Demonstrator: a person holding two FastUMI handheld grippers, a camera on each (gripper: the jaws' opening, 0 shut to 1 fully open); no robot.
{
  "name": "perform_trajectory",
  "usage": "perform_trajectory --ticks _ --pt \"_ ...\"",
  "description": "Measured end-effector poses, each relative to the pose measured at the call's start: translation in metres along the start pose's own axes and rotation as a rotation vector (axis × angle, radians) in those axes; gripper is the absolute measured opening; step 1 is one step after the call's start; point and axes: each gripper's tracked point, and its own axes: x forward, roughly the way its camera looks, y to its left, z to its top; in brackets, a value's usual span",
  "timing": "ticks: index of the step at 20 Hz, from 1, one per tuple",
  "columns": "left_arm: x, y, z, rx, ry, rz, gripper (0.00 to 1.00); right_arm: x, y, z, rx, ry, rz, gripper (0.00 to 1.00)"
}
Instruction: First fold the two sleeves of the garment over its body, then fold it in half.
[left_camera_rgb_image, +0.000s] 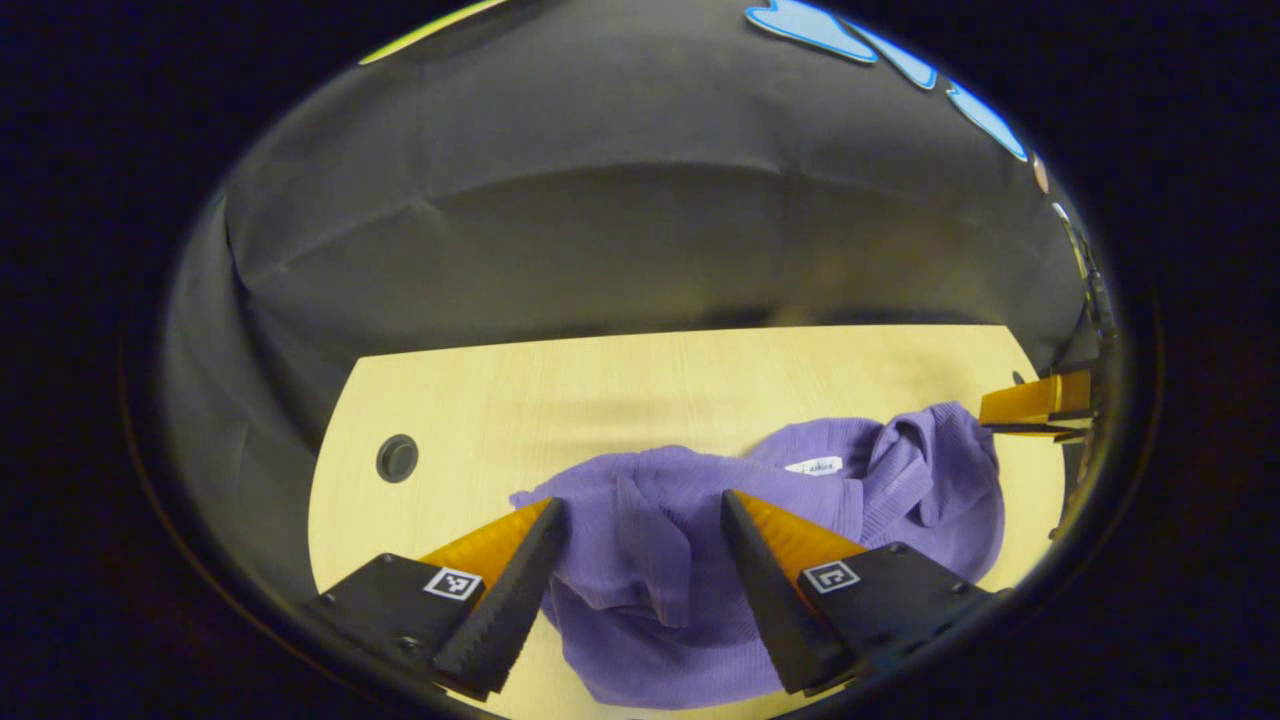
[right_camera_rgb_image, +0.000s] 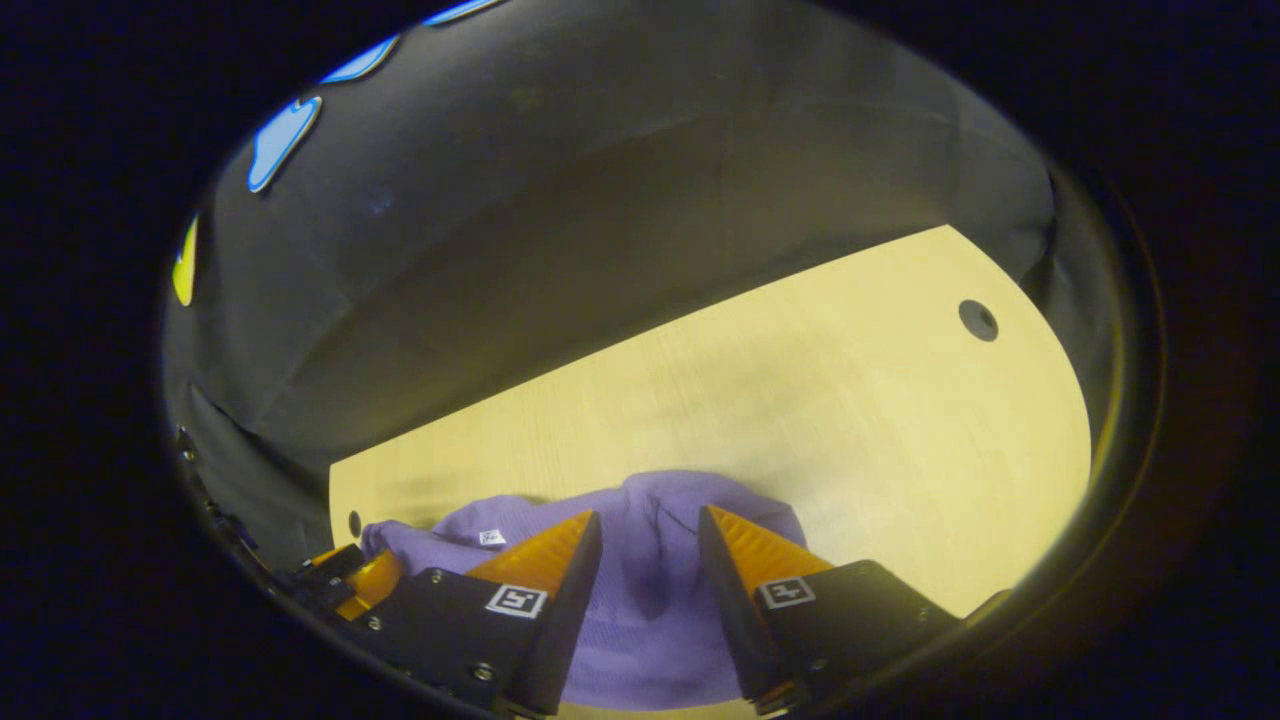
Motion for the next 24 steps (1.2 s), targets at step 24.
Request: perform_trajectory --ticks 24 --pt "-0.086 -0.031 0.066 -0.025 -0.354 -0.092 0.99 -0.138 0.040 0.003 -0.146 -0.299 0.125 0.64"
